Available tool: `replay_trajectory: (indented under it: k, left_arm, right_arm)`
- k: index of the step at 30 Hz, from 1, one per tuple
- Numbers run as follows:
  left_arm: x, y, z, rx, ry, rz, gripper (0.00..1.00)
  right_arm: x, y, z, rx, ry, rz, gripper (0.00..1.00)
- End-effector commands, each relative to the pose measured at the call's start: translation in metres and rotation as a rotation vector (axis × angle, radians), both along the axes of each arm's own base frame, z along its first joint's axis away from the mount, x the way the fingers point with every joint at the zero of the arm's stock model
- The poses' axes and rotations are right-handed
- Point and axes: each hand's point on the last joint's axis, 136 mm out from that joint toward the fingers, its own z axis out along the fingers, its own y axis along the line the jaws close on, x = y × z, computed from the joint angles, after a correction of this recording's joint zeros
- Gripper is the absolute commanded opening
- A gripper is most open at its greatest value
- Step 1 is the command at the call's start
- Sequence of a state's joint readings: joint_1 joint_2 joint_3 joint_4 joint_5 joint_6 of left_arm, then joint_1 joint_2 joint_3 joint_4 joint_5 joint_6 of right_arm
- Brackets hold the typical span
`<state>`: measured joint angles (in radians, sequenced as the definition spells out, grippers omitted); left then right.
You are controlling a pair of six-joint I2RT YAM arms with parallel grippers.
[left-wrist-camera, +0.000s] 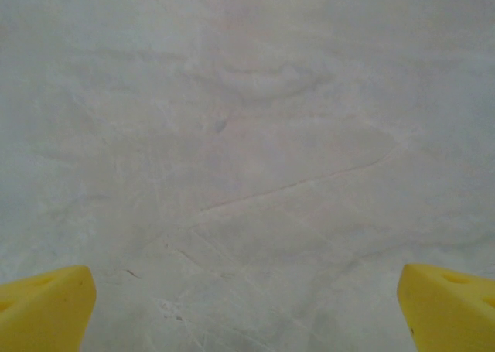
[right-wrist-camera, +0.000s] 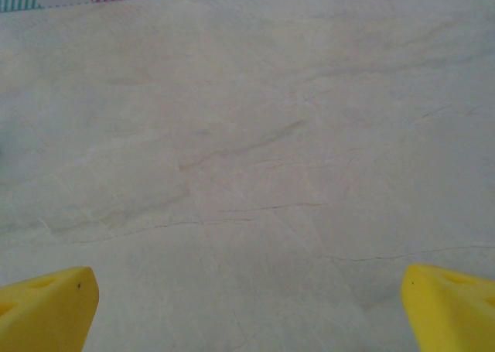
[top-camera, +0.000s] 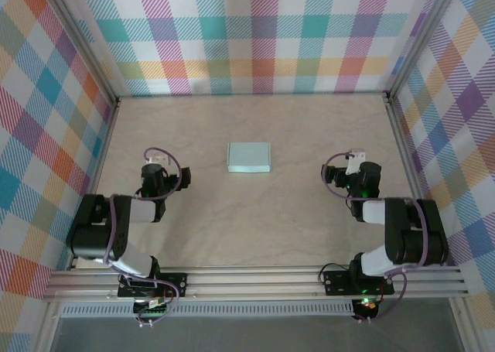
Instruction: Fold the paper box
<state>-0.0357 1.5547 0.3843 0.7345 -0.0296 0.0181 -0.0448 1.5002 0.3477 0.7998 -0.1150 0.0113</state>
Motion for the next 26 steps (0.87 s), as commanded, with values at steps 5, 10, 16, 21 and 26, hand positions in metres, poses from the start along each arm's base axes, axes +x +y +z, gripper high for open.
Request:
replay_trajectory:
  k: [5,10,16,21,26]
  left_arm:
    - [0.0188,-0.0037,0.0251,0.006,-0.096,-0.006,1.00]
    - [0.0188,-0.0044,0.0247,0.028,-0.092,0.003,1.00]
    - [0.0190,-0.0044,0.0253,0.028,-0.094,0.004,1.00]
    - [0.0188,-0.0042,0.0248,0.029,-0.092,0.004,1.00]
    - [0.0188,-0.0049,0.0251,0.028,-0.093,0.001,1.00]
  right_arm:
    - [0.0196,0.0048,0.0188,0.010,-0.064,0.017,1.00]
    - [0.0195,0.0050,0.0184,0.010,-0.060,0.018,1.00]
    - [0.0194,0.0053,0.0189,0.009,-0.063,0.019,1.00]
    - [0.0195,0.0052,0.0188,0.010,-0.063,0.019,1.00]
    - [0.0191,0.0051,0.0187,0.009,-0.063,0.019,1.00]
